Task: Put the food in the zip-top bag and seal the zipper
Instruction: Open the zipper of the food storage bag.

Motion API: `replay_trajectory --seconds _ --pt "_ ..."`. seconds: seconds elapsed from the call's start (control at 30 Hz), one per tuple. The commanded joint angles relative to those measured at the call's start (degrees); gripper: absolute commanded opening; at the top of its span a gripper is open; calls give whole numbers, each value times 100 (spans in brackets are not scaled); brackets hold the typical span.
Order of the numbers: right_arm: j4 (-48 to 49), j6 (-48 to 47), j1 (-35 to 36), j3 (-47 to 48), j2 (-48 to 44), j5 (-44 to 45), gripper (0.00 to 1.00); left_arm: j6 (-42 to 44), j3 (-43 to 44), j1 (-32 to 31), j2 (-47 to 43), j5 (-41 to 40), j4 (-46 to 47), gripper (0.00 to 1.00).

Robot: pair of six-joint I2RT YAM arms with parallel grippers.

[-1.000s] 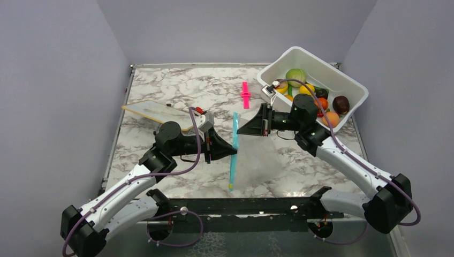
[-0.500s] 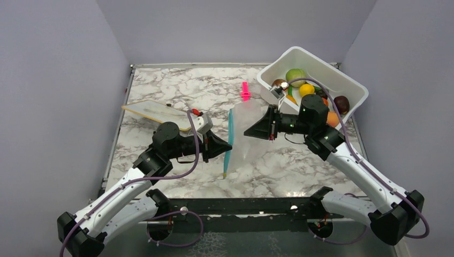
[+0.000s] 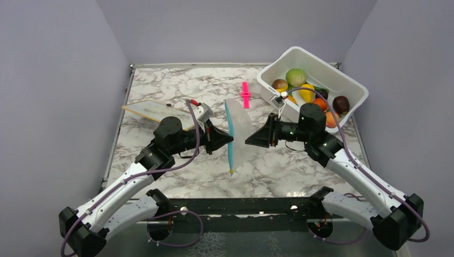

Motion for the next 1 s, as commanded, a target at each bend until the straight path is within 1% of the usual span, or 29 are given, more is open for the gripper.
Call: replay_trajectory --seconds 0.0,0.1,0.17,0.27,0.4,0.63,0.83,0.97 --pt "621 238 81 -140 -76 -20 40 -843 228 -12 16 -477 282 0" --pt "806 278 159 -147 25 -64 49 -1107 213 -15 22 -664 321 0" --pt "750 187 210 -75 87 58 53 -1292 198 -12 66 -787 330 0" --pt "730 64 263 12 211 156 55 -1547 240 -19 177 -890 231 0" --pt "558 -216 399 168 468 360 56 -1814 317 -20 327 -1058 85 0" --pt "235 -573 564 402 907 799 56 -1947 427 -20 445 -1419 -11 0" --pt "358 -535 620 387 1164 778 56 -2062 382 -13 533 -1690 -191 0" --pt "400 -500 661 430 1425 738 54 -2178 261 -12 589 -1743 -104 0"
